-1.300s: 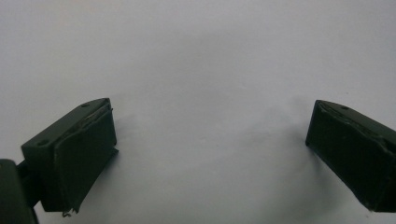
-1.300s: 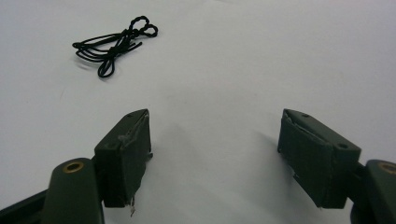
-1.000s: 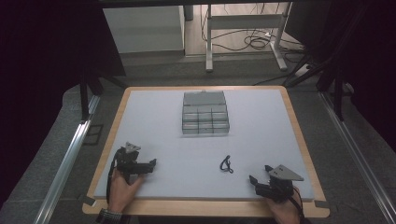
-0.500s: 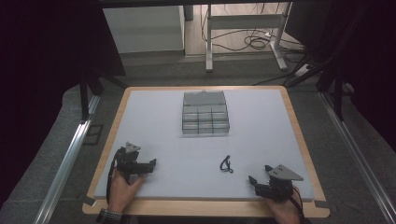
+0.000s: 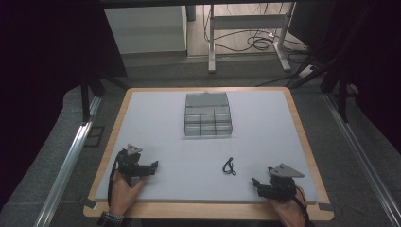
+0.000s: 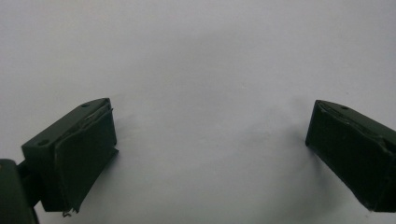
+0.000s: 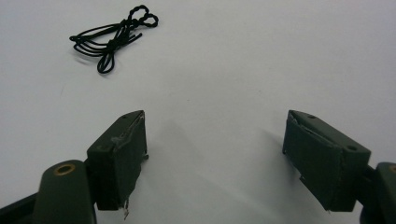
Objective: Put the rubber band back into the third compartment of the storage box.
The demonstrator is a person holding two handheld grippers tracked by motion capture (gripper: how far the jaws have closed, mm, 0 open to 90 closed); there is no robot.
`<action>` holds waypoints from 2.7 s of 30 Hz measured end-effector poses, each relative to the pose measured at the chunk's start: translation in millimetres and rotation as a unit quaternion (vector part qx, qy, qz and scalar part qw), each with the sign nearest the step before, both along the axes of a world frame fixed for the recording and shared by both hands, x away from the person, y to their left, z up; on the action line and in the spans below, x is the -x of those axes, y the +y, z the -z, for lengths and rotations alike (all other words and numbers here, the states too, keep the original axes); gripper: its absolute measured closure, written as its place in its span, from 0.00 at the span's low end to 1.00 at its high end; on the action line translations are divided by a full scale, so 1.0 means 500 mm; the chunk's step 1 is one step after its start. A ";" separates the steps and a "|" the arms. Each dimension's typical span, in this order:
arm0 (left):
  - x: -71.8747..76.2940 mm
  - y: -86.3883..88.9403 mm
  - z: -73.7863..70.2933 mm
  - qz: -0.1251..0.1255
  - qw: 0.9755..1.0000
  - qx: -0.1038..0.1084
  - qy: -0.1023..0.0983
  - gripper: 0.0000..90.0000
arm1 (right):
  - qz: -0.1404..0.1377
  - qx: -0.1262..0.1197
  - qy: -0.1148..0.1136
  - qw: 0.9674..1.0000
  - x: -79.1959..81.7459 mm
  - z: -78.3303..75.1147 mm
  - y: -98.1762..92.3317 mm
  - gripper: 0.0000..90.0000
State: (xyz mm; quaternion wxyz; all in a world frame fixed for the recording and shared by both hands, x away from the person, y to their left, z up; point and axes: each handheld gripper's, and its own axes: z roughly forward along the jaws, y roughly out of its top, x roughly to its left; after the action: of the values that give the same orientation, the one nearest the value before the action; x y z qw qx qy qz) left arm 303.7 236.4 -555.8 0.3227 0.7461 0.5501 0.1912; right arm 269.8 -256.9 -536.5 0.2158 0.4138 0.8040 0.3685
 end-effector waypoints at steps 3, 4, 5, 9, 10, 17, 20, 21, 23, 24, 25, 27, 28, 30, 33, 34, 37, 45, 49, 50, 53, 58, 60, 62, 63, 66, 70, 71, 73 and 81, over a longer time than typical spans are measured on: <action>0.000 0.000 0.000 0.000 1.000 0.000 0.000 0.02 | 0.000 0.007 0.009 1.000 -0.007 -0.006 0.001 0.24; 0.000 0.000 0.000 0.000 1.000 0.000 0.000 0.02 | 0.001 0.008 0.014 1.000 -0.010 -0.008 0.000 0.24; 0.000 0.000 0.000 0.000 1.000 0.000 0.000 0.02 | 0.001 0.010 0.023 1.000 -0.017 -0.015 0.000 0.25; 0.000 0.000 0.000 0.000 1.000 0.000 0.000 0.02 | 0.001 0.008 0.029 1.000 -0.023 -0.025 0.002 0.27; 0.000 0.000 0.000 0.000 1.000 0.000 0.000 0.02 | 0.002 0.010 0.030 0.999 -0.026 -0.027 0.004 0.27; 0.000 0.000 0.000 0.000 1.000 0.000 0.000 0.02 | 0.006 0.012 0.046 0.999 -0.040 -0.031 0.008 0.30; 0.000 0.000 0.000 0.000 1.000 0.000 0.000 0.02 | 0.004 0.014 0.052 0.999 -0.046 -0.033 0.011 0.31; 0.000 0.000 0.000 0.000 1.000 0.000 0.000 0.02 | 0.003 0.015 0.053 0.998 -0.049 -0.034 0.011 0.31; 0.000 0.000 0.000 0.000 1.000 0.000 0.000 0.02 | 0.002 0.014 0.056 0.998 -0.053 -0.037 0.011 0.33; 0.000 0.000 0.000 0.000 1.000 0.000 0.000 0.02 | 0.002 0.014 0.059 0.998 -0.055 -0.038 0.011 0.33; 0.000 0.000 0.000 0.000 1.000 0.000 0.000 0.02 | 0.001 0.016 0.060 0.998 -0.056 -0.039 0.012 0.34; 0.000 0.000 0.000 0.000 1.000 0.000 0.000 0.02 | -0.001 0.016 0.064 0.998 -0.061 -0.040 0.012 0.35; 0.000 0.000 0.000 0.000 1.000 0.000 0.000 0.02 | -0.002 0.017 0.066 0.998 -0.063 -0.041 0.012 0.36; 0.000 0.000 0.000 0.000 1.000 0.000 0.000 0.02 | -0.003 0.019 0.071 0.997 -0.069 -0.043 0.012 0.38; 0.000 0.000 0.000 0.000 1.000 0.001 0.000 0.02 | -0.008 0.023 0.077 0.997 -0.076 -0.047 0.014 0.40; 0.000 0.000 0.000 0.000 1.000 0.001 0.000 0.02 | -0.009 0.027 0.078 0.997 -0.079 -0.048 0.015 0.41; 0.000 0.000 0.000 0.000 1.000 0.001 0.000 0.02 | -0.016 0.035 0.085 0.996 -0.088 -0.051 0.016 0.43; 0.000 0.000 0.000 0.000 1.000 0.001 0.000 0.02 | -0.023 0.045 0.097 0.994 -0.104 -0.055 0.021 0.46; 0.000 0.000 0.000 0.000 1.000 0.001 0.000 0.02 | -0.028 0.044 0.107 0.993 -0.113 -0.059 0.024 0.49; 0.000 0.000 0.000 0.000 1.000 0.000 0.000 0.02 | -0.031 0.044 0.110 0.992 -0.116 -0.060 0.025 0.49; 0.000 0.000 0.000 0.000 1.000 0.001 0.000 0.02 | -0.035 0.047 0.117 0.991 -0.123 -0.062 0.030 0.52; 0.000 0.001 0.000 0.000 1.000 0.001 0.000 0.02 | -0.042 0.051 0.127 0.990 -0.134 -0.066 0.038 0.55; 0.000 0.001 0.000 0.000 1.000 0.001 0.000 0.02 | -0.043 0.050 0.134 0.989 -0.138 -0.067 0.040 0.56; 0.000 0.001 0.000 0.000 1.000 0.001 0.000 0.02 | -0.046 0.050 0.140 0.988 -0.143 -0.067 0.040 0.58; 0.000 0.001 0.000 0.000 1.000 0.001 0.000 0.02 | -0.046 0.050 0.143 0.987 -0.145 -0.068 0.041 0.58; 0.000 0.001 0.000 0.000 1.000 0.001 0.000 0.02 | -0.051 0.050 0.150 0.986 -0.151 -0.071 0.043 0.60; 0.000 0.001 0.000 0.000 1.000 0.001 0.000 0.02 | -0.056 0.052 0.159 0.984 -0.158 -0.075 0.049 0.62; 0.000 0.001 0.000 0.000 1.000 0.001 0.000 0.02 | -0.058 0.053 0.163 0.984 -0.160 -0.076 0.051 0.63; 0.000 0.001 0.000 0.000 1.000 0.001 0.000 0.02 | -0.059 0.056 0.168 0.983 -0.164 -0.075 0.055 0.64; 0.000 0.001 0.000 0.001 1.000 0.000 0.001 0.02 | -0.075 0.057 0.190 0.977 -0.179 -0.084 0.077 0.70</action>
State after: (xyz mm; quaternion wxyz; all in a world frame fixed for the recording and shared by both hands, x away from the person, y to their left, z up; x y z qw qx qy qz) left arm 303.7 237.1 -555.6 0.3220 0.7470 0.5497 0.1901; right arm 359.4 -218.6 -494.3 0.0542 0.4021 0.8786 0.2517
